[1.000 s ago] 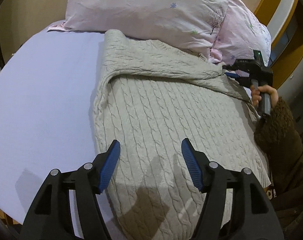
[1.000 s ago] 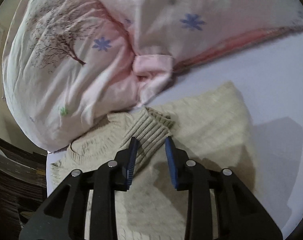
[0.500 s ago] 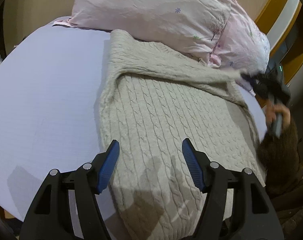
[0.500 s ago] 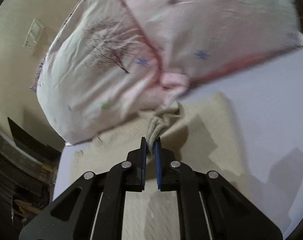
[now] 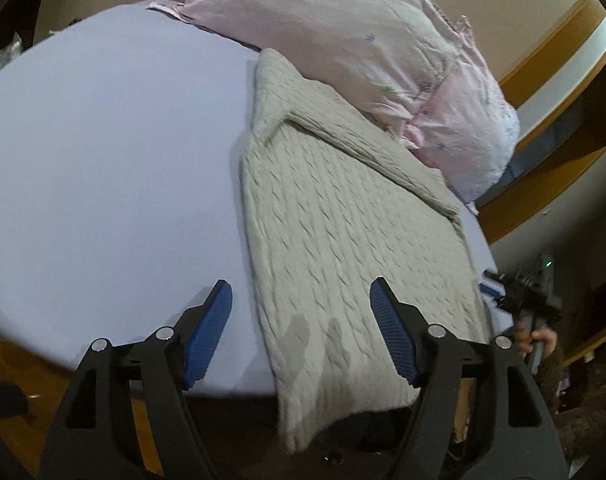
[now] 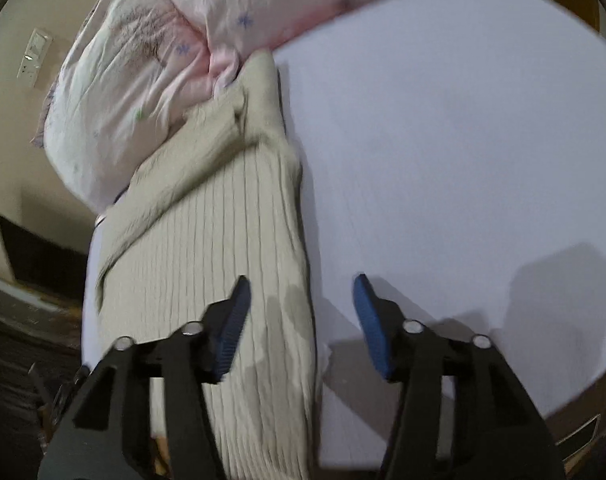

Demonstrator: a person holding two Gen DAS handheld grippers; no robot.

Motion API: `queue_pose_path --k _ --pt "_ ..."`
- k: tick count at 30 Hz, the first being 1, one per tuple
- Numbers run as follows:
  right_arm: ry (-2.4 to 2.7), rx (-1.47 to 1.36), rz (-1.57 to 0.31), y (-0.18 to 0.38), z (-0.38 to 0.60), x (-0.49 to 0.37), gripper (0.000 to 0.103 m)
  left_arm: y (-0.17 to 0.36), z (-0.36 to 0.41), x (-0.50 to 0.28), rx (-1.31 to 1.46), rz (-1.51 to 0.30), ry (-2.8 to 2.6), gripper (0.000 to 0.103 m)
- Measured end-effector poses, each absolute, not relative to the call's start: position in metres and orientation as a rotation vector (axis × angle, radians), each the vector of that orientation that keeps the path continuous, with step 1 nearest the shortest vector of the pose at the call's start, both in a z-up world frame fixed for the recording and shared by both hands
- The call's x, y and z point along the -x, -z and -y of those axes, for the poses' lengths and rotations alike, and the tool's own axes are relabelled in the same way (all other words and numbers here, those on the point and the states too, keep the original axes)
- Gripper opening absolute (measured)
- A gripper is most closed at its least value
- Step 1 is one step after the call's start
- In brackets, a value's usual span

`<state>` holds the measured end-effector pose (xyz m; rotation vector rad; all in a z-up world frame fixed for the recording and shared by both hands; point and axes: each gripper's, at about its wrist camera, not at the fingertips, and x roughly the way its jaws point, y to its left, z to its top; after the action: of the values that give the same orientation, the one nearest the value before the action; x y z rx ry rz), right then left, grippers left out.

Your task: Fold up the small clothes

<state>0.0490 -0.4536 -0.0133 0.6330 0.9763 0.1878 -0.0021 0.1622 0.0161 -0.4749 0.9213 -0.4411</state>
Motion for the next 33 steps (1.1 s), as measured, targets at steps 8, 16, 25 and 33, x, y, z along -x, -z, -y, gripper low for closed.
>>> queue_pose_path --k 8,16,25,33 --pt "-0.571 -0.785 -1.038 0.044 0.431 0.005 0.039 -0.006 -0.155 0.045 0.565 -0.950 0.511 0.072" --pt "-0.696 -0.781 -1.082 0.049 0.416 0.016 0.035 0.027 -0.148 0.054 0.658 -1.045 0.479 0.068" --pt "-0.798 -0.800 -0.836 -0.006 0.422 -0.003 0.006 -0.012 -0.136 0.039 0.680 -0.977 0.651 0.009" --pt "-0.695 -0.821 -0.482 -0.090 0.439 -0.137 0.006 -0.111 -0.142 -0.112 0.524 -0.676 0.453 0.009"
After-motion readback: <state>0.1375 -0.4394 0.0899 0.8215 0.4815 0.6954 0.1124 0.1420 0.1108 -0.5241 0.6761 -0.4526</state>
